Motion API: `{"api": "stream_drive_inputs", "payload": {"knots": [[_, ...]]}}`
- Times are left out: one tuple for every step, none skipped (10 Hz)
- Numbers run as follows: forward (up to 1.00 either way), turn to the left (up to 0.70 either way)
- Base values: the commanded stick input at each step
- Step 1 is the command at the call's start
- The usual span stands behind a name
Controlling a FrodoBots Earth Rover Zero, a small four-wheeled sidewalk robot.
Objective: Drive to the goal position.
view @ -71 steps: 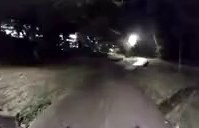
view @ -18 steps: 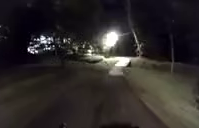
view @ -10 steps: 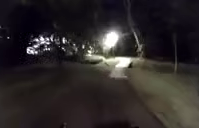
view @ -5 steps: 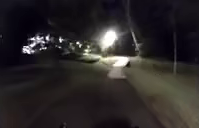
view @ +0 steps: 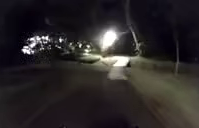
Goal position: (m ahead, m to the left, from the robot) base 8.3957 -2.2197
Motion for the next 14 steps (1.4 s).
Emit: {"api": "stream_drive_inputs", "payload": {"knots": [[0.45, -0.25], [0.45, -0.27], [0.45, -0.27], [0.45, -0.27], [0.45, -0.27], [0.45, -0.27], [0.45, -0.23], [0.45, -0.12], [0.45, 0.00], [0.45, 0.00], [0.45, 0.00], [0.45, 0.00], [0.45, 0.00], [0.45, 0.00]]}}
